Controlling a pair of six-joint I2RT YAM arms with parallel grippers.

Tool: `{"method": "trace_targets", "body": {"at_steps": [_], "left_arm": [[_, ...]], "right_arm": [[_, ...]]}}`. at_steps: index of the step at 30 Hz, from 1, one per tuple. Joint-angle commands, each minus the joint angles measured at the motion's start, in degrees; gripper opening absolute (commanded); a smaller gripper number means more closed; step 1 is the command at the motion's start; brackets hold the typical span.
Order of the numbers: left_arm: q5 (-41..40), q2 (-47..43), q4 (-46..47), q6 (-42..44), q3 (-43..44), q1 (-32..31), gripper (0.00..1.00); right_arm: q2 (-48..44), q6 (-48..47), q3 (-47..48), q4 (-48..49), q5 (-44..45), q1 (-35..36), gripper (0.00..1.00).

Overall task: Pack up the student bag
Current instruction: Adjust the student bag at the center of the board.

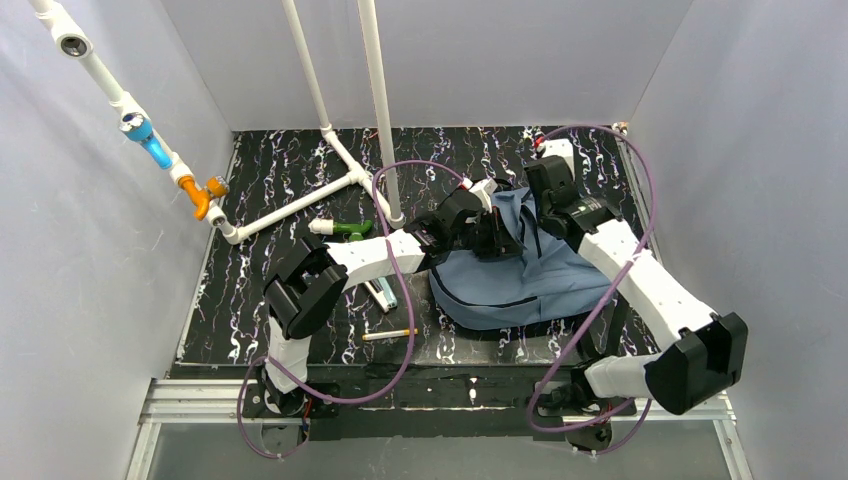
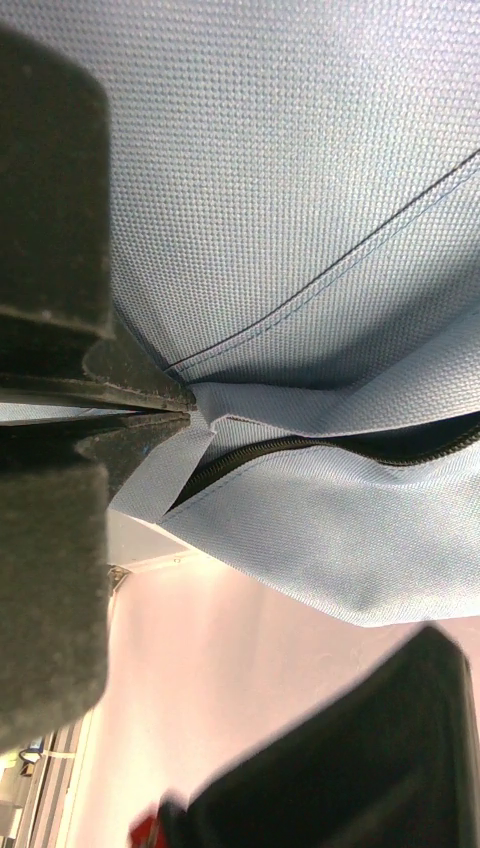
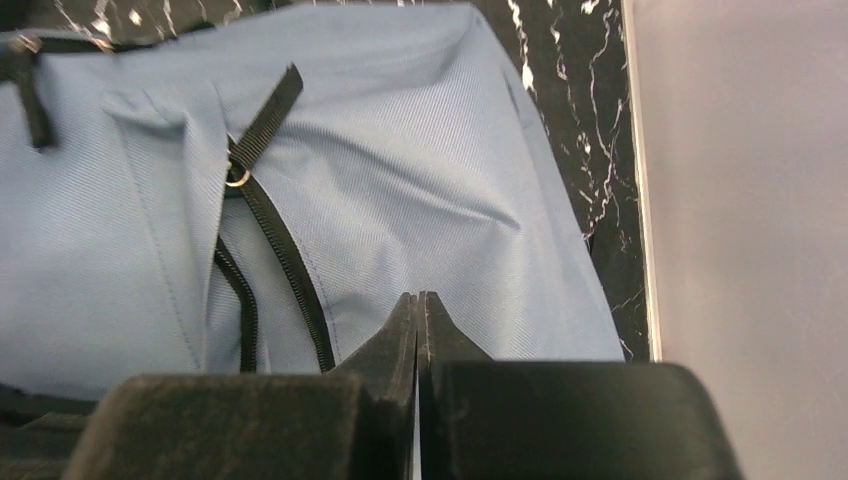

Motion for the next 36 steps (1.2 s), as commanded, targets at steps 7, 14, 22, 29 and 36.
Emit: {"method": "trace_targets", "body": {"at_steps": [7, 14, 22, 29, 36], "left_arm": [[0.3, 0.2, -3.7, 1.1, 1.0, 0.3, 0.02], [0.3, 0.2, -3.7, 0.9, 0.7, 0.3, 0.02], [0.4, 0.9, -3.7, 0.8, 1.3, 0.3, 0.02], [0.2, 1.0, -3.7, 0.8, 0.9, 0.4, 0.02], [0.4, 0.9, -3.7, 0.8, 0.9, 0.3, 0.02]], "right_arm": [[-1.6, 0.1, 0.8, 3.2, -11.6, -0.4, 0.38], [3.4, -2.8, -0.2, 5.5, -11.7, -0.1, 0.44], [8.4, -2.5, 1.9, 2.7, 6.9, 4.2, 0.47], [6.5, -2.1, 10.2, -4.3, 13.6, 9.6, 0.01], [6.6, -7.1, 18.9, -11.3, 5.4, 9.9, 0.01]]}}
